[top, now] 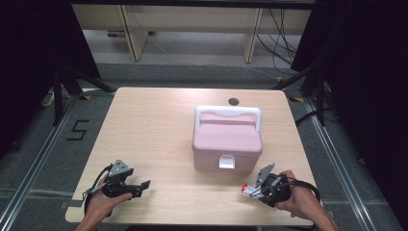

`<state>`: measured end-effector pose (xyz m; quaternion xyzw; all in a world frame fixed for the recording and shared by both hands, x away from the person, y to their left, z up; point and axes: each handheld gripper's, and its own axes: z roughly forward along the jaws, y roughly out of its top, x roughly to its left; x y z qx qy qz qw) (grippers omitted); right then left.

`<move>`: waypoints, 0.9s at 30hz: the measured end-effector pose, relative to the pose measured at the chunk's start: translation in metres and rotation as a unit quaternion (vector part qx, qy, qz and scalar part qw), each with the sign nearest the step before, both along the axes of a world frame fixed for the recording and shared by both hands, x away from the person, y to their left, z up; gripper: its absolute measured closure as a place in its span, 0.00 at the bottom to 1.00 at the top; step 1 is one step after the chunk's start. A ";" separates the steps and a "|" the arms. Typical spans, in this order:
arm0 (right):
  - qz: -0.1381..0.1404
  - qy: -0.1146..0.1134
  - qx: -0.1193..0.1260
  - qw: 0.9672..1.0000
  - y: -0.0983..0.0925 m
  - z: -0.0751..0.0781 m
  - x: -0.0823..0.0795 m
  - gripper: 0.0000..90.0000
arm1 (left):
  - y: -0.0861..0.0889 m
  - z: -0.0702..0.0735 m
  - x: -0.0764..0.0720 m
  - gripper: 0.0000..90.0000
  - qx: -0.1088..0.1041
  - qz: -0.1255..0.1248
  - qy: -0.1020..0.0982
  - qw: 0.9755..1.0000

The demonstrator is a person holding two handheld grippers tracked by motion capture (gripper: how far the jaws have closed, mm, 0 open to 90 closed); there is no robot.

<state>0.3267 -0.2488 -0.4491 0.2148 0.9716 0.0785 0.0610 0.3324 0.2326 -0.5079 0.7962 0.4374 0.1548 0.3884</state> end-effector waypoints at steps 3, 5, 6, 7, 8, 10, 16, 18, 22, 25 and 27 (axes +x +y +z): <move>-0.009 0.001 0.005 1.000 -0.011 -0.003 0.005 0.77 | 0.000 0.000 0.000 0.18 0.002 -0.001 0.002 1.000; -0.013 -0.003 0.003 1.000 -0.017 -0.005 0.008 0.77 | 0.000 0.000 0.000 0.18 0.001 0.000 0.000 1.000; -0.013 -0.003 0.003 1.000 -0.017 -0.005 0.008 0.77 | 0.000 0.000 0.000 0.18 0.001 0.000 0.000 1.000; -0.013 0.009 -0.006 1.000 -0.021 -0.005 0.011 0.77 | 0.000 0.000 0.000 0.18 0.001 0.000 0.000 1.000; -0.013 0.009 -0.006 1.000 -0.021 -0.005 0.011 0.77 | 0.000 0.000 0.000 0.18 0.001 0.000 0.000 1.000; -0.018 0.001 -0.009 1.000 -0.024 -0.007 0.011 0.77 | 0.001 0.000 0.001 0.18 0.003 -0.003 0.003 1.000; -0.034 0.008 -0.015 0.999 -0.034 -0.013 0.013 0.77 | 0.001 0.001 0.001 0.18 0.004 -0.003 0.005 1.000; -0.028 0.010 -0.015 0.999 -0.036 -0.015 0.014 0.77 | 0.001 0.000 0.000 0.18 0.003 -0.004 0.003 1.000; -0.042 0.005 -0.015 0.999 -0.038 -0.018 0.013 0.77 | 0.000 -0.001 0.000 0.18 0.003 0.000 0.002 1.000; -0.044 0.010 -0.015 0.999 -0.039 -0.020 0.014 0.76 | 0.000 -0.001 0.001 0.18 0.001 -0.002 0.001 1.000; -0.045 0.008 -0.012 0.999 -0.039 -0.021 0.014 0.76 | 0.000 0.000 0.000 0.18 0.003 -0.002 0.005 1.000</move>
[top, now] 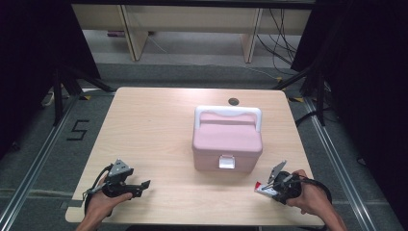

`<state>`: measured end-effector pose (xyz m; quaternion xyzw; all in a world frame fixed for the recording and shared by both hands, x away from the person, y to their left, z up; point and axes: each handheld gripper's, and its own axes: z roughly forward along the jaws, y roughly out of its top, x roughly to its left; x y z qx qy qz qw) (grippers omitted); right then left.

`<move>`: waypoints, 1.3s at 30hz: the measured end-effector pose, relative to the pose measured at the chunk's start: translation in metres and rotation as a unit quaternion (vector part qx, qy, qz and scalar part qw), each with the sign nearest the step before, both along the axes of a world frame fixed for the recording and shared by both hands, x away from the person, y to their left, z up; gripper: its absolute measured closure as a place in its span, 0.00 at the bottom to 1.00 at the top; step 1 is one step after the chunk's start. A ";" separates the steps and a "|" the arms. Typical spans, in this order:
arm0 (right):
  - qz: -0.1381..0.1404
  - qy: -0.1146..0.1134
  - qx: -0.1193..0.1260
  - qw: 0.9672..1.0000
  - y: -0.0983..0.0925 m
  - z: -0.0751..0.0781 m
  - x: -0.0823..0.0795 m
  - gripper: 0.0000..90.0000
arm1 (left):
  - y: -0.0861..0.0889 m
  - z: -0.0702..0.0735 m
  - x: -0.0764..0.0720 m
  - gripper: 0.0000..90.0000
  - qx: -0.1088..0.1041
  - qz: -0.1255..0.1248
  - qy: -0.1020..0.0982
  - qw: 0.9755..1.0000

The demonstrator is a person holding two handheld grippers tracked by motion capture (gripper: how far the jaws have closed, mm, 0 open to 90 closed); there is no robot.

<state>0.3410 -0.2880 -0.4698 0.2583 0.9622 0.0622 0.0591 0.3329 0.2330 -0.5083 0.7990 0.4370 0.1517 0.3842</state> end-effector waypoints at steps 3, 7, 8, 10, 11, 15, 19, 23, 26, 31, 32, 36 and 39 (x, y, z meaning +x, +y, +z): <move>-0.003 -0.005 0.002 1.000 -0.001 0.001 0.002 0.67 | 0.000 0.000 0.000 0.18 -0.001 0.000 -0.001 1.000; -0.020 -0.040 0.022 0.999 -0.005 0.013 0.002 0.57 | 0.000 -0.001 0.000 0.18 -0.002 0.002 -0.003 1.000; -0.020 -0.040 0.022 0.999 -0.005 0.013 0.002 0.57 | 0.000 -0.001 0.000 0.18 -0.001 0.002 -0.001 1.000; -0.067 -0.077 0.090 0.991 -0.009 0.024 0.002 0.51 | 0.000 0.001 0.000 0.18 0.001 0.000 0.001 1.000; -0.067 -0.077 0.090 0.991 -0.009 0.024 0.002 0.51 | 0.000 0.001 0.000 0.18 0.001 0.000 0.001 1.000; -0.137 -0.132 0.181 0.965 -0.017 0.025 0.001 0.46 | 0.000 0.000 0.000 0.18 -0.002 0.000 -0.004 1.000; -0.216 -0.159 0.239 0.933 -0.020 0.018 0.001 0.44 | -0.002 0.000 0.000 0.18 0.000 0.006 0.001 1.000; -0.228 -0.191 0.234 0.926 -0.022 0.009 0.004 0.40 | 0.000 0.001 0.000 0.18 -0.003 0.006 -0.006 1.000; -0.238 -0.202 0.232 0.921 -0.026 0.007 0.007 0.38 | 0.000 0.001 0.001 0.18 -0.001 0.002 -0.003 1.000; -0.270 -0.203 0.241 0.910 -0.027 0.007 0.013 0.34 | -0.001 0.000 0.001 0.18 -0.003 0.007 -0.003 1.000; -0.264 -0.208 0.235 0.912 -0.030 0.007 0.016 0.33 | -0.001 0.001 0.001 0.18 0.000 0.004 -0.001 1.000; -0.271 -0.219 0.235 0.907 -0.035 0.004 0.025 0.32 | -0.001 0.001 0.001 0.18 -0.003 0.006 -0.004 1.000; -0.283 -0.212 0.237 0.905 -0.036 0.004 0.027 0.33 | -0.002 0.001 0.001 0.18 -0.003 0.008 -0.003 1.000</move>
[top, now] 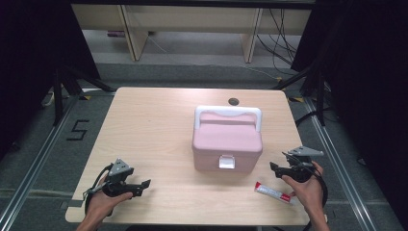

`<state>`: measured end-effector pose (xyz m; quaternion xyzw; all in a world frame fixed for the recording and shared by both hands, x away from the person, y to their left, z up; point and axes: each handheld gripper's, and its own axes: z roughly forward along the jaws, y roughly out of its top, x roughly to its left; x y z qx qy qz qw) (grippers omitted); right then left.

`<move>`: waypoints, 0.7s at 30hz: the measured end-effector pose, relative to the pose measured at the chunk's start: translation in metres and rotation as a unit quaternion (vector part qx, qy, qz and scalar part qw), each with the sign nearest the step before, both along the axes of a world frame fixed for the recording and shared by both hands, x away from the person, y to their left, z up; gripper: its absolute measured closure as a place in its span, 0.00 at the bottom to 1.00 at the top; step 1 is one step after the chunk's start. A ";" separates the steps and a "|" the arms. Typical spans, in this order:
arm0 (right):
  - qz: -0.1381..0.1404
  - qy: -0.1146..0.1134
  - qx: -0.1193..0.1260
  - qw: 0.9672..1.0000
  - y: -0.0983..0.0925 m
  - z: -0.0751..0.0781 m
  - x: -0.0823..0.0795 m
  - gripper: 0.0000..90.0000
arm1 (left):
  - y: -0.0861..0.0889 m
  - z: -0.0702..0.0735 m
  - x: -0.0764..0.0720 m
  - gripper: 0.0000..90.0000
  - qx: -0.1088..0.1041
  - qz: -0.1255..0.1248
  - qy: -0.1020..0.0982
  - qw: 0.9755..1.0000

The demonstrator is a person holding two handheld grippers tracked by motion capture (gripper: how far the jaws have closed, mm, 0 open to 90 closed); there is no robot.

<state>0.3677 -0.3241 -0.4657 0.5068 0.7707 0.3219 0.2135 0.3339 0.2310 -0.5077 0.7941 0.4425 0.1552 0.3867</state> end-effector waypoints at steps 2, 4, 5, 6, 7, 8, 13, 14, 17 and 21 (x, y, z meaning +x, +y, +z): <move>-0.003 -0.004 0.006 1.000 -0.001 -0.001 0.003 0.33 | 0.000 0.001 0.000 0.18 0.005 -0.002 0.003 1.000; -0.001 -0.012 -0.009 1.000 -0.003 -0.001 0.005 0.34 | 0.000 0.001 0.000 0.18 0.004 -0.001 0.003 1.000; -0.008 -0.004 0.007 1.000 -0.001 -0.001 0.006 0.34 | 0.000 0.001 0.000 0.18 0.004 -0.001 0.003 1.000; -0.009 -0.006 -0.002 1.000 -0.001 0.000 0.006 0.34 | 0.000 0.000 0.000 0.18 0.003 0.000 0.000 1.000; 0.005 -0.005 0.007 1.000 -0.001 -0.002 0.009 0.34 | 0.000 0.001 0.001 0.18 0.002 0.000 0.001 1.000; 0.013 -0.002 0.010 1.000 -0.002 -0.002 0.010 0.34 | 0.000 0.001 0.001 0.18 0.000 0.001 0.000 1.000; 0.002 -0.002 0.009 1.000 0.000 -0.001 0.014 0.35 | -0.001 0.002 0.003 0.18 0.001 0.002 0.003 1.000; 0.001 -0.003 0.011 1.000 -0.001 -0.001 0.015 0.35 | -0.001 0.002 0.003 0.18 0.001 0.002 0.003 1.000; -0.013 0.001 0.017 1.000 0.004 0.001 0.016 0.36 | -0.001 0.003 0.004 0.18 0.000 0.003 0.002 1.000; 0.002 0.002 0.011 1.000 0.006 0.002 0.022 0.36 | -0.002 0.005 0.006 0.18 -0.002 0.008 0.001 1.000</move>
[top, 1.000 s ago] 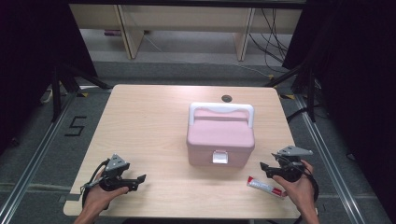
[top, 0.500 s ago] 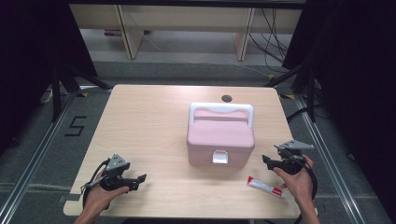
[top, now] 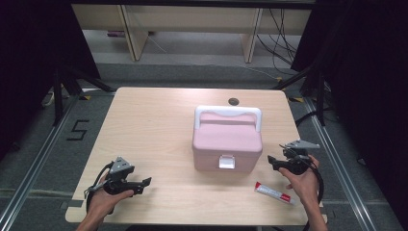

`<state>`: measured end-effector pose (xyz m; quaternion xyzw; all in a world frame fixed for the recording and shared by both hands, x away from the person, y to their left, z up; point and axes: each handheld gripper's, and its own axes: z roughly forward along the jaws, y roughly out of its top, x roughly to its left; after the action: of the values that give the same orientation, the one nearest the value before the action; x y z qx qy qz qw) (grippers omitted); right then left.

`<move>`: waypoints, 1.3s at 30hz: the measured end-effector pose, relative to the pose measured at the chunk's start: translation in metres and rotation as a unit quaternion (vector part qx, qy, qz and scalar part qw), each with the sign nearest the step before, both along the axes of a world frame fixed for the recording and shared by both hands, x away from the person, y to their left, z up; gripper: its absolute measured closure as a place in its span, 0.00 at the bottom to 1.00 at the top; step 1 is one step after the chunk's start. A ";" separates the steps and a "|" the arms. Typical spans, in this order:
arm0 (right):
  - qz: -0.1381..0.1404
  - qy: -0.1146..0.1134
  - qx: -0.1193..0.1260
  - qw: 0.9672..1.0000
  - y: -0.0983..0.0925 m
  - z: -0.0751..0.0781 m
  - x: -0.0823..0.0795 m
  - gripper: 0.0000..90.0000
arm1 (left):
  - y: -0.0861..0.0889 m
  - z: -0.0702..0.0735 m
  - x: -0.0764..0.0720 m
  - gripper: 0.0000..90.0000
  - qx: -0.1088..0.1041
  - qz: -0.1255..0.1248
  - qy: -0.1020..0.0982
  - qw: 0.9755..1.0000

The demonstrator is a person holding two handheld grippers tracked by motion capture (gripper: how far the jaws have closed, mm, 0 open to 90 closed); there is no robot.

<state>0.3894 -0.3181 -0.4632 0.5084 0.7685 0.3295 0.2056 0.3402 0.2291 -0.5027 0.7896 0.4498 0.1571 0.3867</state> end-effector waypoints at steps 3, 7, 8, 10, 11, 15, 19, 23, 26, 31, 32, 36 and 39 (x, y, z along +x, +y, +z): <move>-0.010 0.003 0.008 1.000 0.007 0.001 0.001 0.39 | -0.005 0.003 0.007 0.18 -0.003 0.002 -0.006 1.000; 0.013 -0.015 -0.015 1.000 0.004 0.000 0.006 0.43 | -0.007 0.002 0.011 0.20 -0.003 0.007 -0.006 1.000; 0.017 -0.002 -0.001 1.000 0.006 0.002 0.008 0.46 | -0.008 0.004 0.014 0.20 -0.007 0.007 -0.002 1.000; 0.019 -0.018 -0.011 1.000 0.005 0.002 0.010 0.49 | -0.011 0.005 0.018 0.21 -0.012 0.009 -0.010 1.000; 0.019 -0.018 -0.011 1.000 0.005 0.002 0.010 0.49 | -0.011 0.005 0.018 0.22 -0.012 0.009 -0.010 1.000; 0.021 -0.015 -0.008 1.000 0.007 0.003 0.014 0.54 | -0.018 0.010 0.026 0.26 -0.010 0.005 -0.015 1.000; 0.024 -0.011 -0.008 1.000 0.009 0.004 0.017 0.59 | -0.027 0.012 0.035 0.39 -0.012 -0.001 -0.019 1.000; 0.021 -0.016 0.006 1.000 0.011 0.002 0.019 0.66 | -0.040 0.017 0.046 0.50 -0.014 -0.019 -0.035 0.999; 0.030 -0.014 0.009 0.999 0.010 0.002 0.023 0.70 | -0.056 0.025 0.058 0.66 -0.008 -0.041 -0.048 0.998; 0.043 -0.029 -0.002 0.999 0.008 0.002 0.023 0.75 | -0.073 0.030 0.069 0.77 -0.002 -0.053 -0.057 0.997; 0.035 -0.023 0.011 0.999 0.011 0.002 0.022 0.77 | -0.081 0.031 0.072 0.82 0.001 -0.054 -0.063 0.997; 0.052 -0.020 0.012 0.998 0.010 0.002 0.025 0.81 | -0.091 0.031 0.078 0.90 -0.003 -0.055 -0.064 0.996; 0.039 -0.029 0.017 0.999 0.014 0.000 0.025 0.84 | -0.100 0.030 0.083 0.96 -0.001 -0.058 -0.059 0.997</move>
<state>0.4139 -0.3038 -0.4631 0.4721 0.7755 0.3650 0.2060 0.4231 0.1295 -0.4732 0.8029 0.3800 0.1807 0.4222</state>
